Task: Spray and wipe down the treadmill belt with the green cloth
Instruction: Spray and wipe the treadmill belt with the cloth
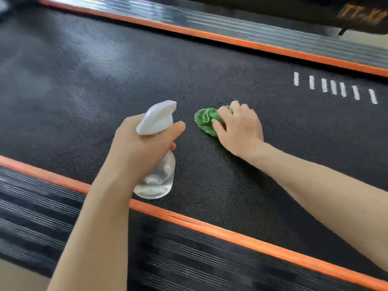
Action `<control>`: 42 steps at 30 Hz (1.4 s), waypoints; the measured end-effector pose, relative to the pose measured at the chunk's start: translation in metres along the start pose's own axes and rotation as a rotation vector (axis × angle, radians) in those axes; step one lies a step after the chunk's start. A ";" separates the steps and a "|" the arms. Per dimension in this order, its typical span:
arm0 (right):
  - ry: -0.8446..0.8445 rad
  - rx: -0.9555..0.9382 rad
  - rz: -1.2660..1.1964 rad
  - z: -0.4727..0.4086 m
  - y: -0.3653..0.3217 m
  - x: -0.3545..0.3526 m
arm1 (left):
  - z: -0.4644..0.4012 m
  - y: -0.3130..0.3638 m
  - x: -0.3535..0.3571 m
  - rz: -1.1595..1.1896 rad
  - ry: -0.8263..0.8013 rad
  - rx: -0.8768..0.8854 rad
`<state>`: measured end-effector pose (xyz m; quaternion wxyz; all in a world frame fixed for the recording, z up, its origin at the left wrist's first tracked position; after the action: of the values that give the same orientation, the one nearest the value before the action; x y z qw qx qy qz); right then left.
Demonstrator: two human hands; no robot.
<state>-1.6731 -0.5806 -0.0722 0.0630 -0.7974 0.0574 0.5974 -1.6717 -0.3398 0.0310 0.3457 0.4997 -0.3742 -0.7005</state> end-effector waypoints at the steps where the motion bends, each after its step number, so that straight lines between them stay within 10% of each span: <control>1: 0.000 -0.093 -0.073 0.021 -0.015 -0.007 | -0.001 0.000 -0.001 0.009 0.005 -0.003; 9: -0.036 -0.631 -0.123 0.067 -0.036 -0.022 | 0.006 0.000 0.002 0.020 -0.016 -0.030; 17: -0.014 0.335 0.180 -0.038 0.108 0.007 | 0.002 -0.002 0.005 -0.043 -0.072 -0.051; 30: -0.040 -0.506 -0.147 0.079 -0.027 -0.024 | 0.008 -0.005 -0.002 -0.010 -0.055 -0.068; 38: 0.039 0.144 0.054 -0.040 0.011 0.009 | 0.002 -0.011 -0.016 0.009 -0.011 -0.091; 42: 0.031 -0.094 -0.120 0.025 -0.051 -0.005 | -0.001 -0.021 -0.033 0.058 0.072 -0.149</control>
<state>-1.6894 -0.5264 -0.0728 0.0601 -0.8106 -0.0176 0.5822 -1.6643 -0.3018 0.0273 0.4150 0.4865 -0.3227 -0.6978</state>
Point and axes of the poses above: each hand's wrist, its own z-axis away from the middle knuckle, its own x-axis out of the palm, y = z × x, the point moved 2 cm from there along -z, towards the middle knuckle, and after that the axes turned 1 degree about -y, right-handed, at the moved point
